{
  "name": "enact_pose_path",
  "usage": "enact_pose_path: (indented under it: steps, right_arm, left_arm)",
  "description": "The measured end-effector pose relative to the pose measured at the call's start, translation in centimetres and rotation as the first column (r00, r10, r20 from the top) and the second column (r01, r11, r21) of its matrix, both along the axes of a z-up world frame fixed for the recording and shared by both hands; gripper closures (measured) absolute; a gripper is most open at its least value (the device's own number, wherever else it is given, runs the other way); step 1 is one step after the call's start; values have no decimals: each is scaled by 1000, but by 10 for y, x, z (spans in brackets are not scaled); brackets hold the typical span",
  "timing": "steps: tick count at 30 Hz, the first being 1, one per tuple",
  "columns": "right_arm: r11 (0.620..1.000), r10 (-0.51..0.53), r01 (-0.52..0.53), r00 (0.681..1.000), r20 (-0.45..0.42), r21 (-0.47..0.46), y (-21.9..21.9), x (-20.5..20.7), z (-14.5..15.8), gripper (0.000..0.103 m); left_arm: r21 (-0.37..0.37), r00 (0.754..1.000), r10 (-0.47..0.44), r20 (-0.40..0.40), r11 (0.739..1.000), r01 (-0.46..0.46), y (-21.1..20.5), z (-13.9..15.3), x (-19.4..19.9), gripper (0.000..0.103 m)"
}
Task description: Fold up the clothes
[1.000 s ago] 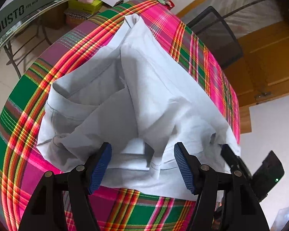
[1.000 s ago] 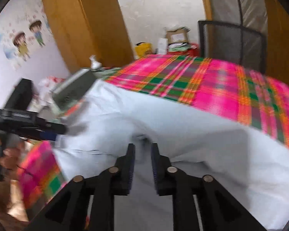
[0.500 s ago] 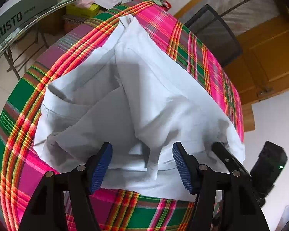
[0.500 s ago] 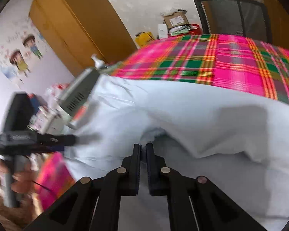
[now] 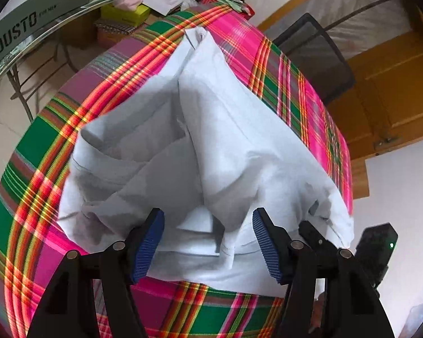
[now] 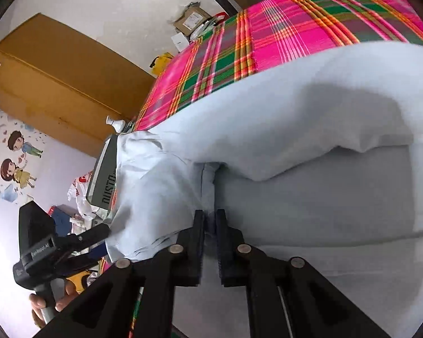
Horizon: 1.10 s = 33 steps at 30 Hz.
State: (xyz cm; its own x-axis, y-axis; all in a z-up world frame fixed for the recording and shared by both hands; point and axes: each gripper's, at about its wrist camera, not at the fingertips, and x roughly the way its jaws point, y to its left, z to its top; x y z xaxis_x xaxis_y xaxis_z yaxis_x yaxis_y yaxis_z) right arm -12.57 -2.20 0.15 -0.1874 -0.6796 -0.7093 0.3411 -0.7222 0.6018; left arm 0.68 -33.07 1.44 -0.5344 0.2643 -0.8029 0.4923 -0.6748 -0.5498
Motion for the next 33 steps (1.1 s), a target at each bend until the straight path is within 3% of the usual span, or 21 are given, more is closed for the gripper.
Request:
enact_pose_path:
  steps: [3,6,9,13,20,24,29,31,33]
  right_arm:
    - [994,10,7,988,-155,109,-7,15,19,77]
    - [983,50,17,934,-354,185,-17,40,38,71]
    - [972,215,-150,877,-429,180,-46,68,44,71]
    - [930,358,-280,830,-427,236,-88,90,35,71]
    - [909,416,-339,791,-449,244,-118,99,32,71]
    - [910,409,-331,814,-413,249,-124,92,22,71]
    - [912,401,-319,824,-400,256,-127,90,17,77]
    - [913,399,-316,823,-405,259,-128,91,16,79]
    - [914,396,-309,822,-410,263,-128,91,15,85]
  left_arm:
    - [9,1000,26,-12,1000,-26,-10,3,-1,36]
    - [-15,999,33,-2,999,-33,-17,3,-10,36]
    - [-47,999,32,11,998,-31,-25,2,-22,36]
    - [-62,1000,24,-2,998,-24,-37,6,-33,36]
    - [-79,999,12,-32,997,-15,-58,10,-50,36]
    - [41,997,20,-76,999,-17,-72,6,-52,36]
    - [25,999,26,-38,999,-25,-70,-5,-72,38]
    - [25,999,30,-35,999,-29,-71,-9,-73,43]
    - [33,998,46,-51,998,-44,-72,-10,-75,66]
